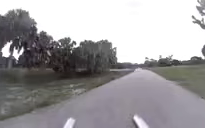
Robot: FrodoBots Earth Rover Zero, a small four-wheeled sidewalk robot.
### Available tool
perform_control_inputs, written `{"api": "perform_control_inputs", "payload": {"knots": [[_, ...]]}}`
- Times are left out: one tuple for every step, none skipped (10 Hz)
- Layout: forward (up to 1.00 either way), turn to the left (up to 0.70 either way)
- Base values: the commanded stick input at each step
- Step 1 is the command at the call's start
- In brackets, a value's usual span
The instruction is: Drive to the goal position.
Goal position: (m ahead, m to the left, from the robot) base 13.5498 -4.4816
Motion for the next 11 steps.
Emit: {"api": "perform_control_inputs", "payload": {"knots": [[0.85,-0.24],[0.85,-0.31],[0.85,-0.23],[0.85,-0.15],[0.85,-0.28],[0.85,-0.31],[0.85,-0.33],[0.85,-0.34],[0.85,-0.34],[0.85,-0.34],[0.85,-0.34]]}}
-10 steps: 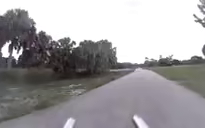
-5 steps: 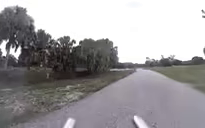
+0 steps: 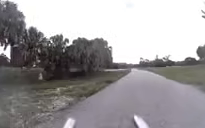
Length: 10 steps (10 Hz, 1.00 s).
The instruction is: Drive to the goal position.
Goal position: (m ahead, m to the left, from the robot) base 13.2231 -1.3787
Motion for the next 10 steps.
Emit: {"api": "perform_control_inputs", "payload": {"knots": [[0.85,-0.34],[0.85,-0.34],[0.85,-0.34],[0.85,-0.34],[0.85,-0.34],[0.85,-0.34],[0.85,-0.34],[0.85,-0.17],[0.85,0.0],[0.85,0.0]]}}
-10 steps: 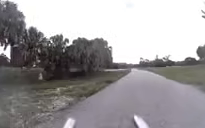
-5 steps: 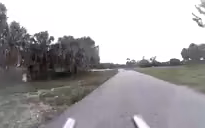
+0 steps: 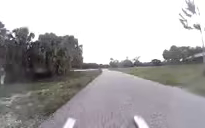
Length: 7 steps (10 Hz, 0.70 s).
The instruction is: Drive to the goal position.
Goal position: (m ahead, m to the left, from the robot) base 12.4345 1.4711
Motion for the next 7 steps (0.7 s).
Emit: {"api": "perform_control_inputs", "payload": {"knots": [[0.85,0.0],[0.85,0.0],[0.85,0.0],[0.85,0.0],[0.85,0.0],[0.85,0.0],[0.85,0.0]]}}
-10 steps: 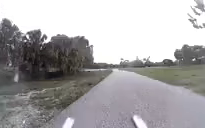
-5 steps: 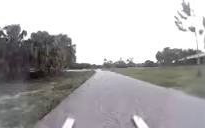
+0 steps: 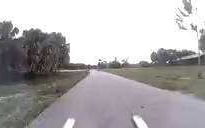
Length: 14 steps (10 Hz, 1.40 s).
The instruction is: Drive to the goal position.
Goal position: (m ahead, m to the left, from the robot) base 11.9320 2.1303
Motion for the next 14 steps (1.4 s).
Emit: {"api": "perform_control_inputs", "payload": {"knots": [[0.85,0.0],[0.85,0.0],[0.85,0.0],[0.85,0.0],[0.85,0.0],[0.85,0.0],[0.85,0.0],[0.85,0.0],[0.85,0.0],[0.85,0.0],[0.85,0.0],[0.85,0.0],[0.85,0.0],[0.85,0.0]]}}
